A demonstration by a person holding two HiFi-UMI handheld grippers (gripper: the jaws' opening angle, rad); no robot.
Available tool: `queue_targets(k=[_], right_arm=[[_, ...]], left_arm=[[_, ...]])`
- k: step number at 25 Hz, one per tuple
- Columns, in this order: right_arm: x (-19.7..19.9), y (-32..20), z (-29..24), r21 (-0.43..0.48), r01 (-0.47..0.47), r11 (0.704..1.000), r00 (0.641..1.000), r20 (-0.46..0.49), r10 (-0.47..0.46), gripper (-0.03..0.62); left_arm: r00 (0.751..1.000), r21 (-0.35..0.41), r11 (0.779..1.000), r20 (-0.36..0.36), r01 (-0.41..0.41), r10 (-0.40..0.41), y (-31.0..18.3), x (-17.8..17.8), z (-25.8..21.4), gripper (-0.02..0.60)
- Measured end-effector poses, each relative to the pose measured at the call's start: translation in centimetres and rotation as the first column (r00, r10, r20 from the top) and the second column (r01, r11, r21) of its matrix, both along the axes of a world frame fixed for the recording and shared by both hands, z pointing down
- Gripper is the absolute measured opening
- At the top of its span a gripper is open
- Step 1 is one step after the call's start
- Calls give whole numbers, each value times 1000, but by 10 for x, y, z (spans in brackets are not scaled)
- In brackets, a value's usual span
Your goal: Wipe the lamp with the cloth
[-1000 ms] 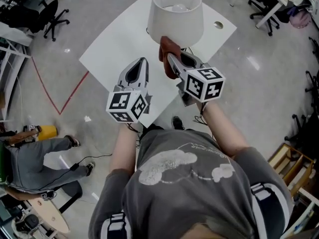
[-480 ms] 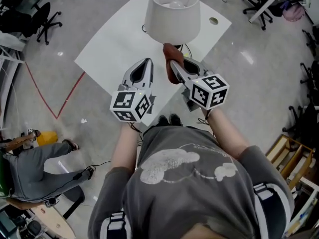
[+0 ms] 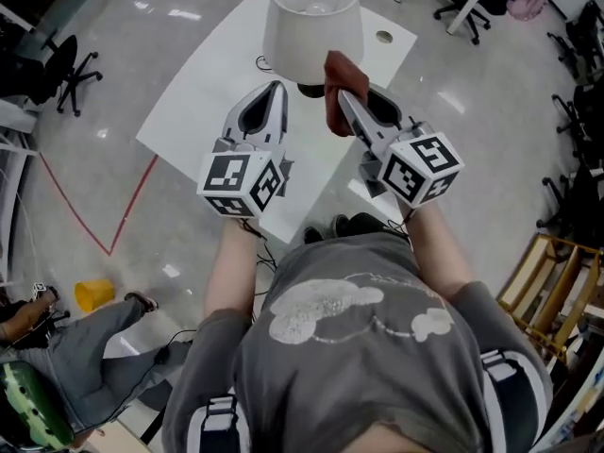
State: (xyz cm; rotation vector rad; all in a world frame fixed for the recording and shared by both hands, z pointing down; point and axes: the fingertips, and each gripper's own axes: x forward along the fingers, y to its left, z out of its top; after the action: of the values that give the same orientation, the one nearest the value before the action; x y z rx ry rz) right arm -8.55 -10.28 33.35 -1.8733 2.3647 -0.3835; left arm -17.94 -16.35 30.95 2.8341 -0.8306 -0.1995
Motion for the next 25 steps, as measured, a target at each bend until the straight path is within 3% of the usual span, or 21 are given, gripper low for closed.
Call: queue_targets(k=[7, 13, 25], right_arm=[[28, -14, -24, 66, 42, 997, 999, -31, -40, 86], [46, -40, -35, 85, 136, 987, 990, -39, -133, 86], [65, -65, -2, 26, 338, 941, 941, 12, -338, 86]], left_arm=[[999, 27, 999, -22, 27, -27, 16, 16, -10, 6], [992, 42, 992, -19, 122, -121, 10, 28, -15, 6], [942, -4, 942, 6, 337, -336, 7, 39, -1, 6]])
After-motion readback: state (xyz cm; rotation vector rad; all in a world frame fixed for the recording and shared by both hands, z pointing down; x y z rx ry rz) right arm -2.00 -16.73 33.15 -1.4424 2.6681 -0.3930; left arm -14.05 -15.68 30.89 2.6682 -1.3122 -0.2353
